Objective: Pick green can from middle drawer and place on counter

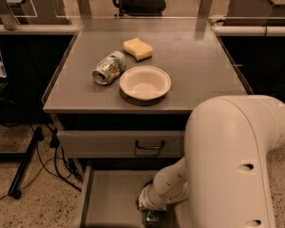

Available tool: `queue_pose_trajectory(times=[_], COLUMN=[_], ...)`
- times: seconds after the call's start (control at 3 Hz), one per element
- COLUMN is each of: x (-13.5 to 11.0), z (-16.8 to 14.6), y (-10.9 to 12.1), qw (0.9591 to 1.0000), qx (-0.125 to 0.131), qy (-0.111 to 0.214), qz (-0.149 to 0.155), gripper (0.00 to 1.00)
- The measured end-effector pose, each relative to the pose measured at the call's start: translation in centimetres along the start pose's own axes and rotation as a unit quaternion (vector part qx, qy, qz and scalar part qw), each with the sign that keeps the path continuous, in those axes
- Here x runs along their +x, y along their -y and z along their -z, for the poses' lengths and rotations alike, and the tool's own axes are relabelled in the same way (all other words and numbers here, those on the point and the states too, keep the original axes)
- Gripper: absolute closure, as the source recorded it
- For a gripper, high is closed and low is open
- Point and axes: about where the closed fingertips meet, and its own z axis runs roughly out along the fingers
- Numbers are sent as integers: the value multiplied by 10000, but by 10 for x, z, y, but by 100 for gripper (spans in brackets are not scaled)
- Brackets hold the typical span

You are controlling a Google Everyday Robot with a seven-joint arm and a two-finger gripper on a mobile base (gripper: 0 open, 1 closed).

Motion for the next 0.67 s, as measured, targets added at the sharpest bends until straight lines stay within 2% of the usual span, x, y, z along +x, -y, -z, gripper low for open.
queue_pose_trajectory(times=[0.33,0.67], x=[0,-16], z=[7,21], y=[-3,-31], qw=[10000,9966], qx=[-1,-427], qy=[0,26], qz=[1,711], gripper=[100,100])
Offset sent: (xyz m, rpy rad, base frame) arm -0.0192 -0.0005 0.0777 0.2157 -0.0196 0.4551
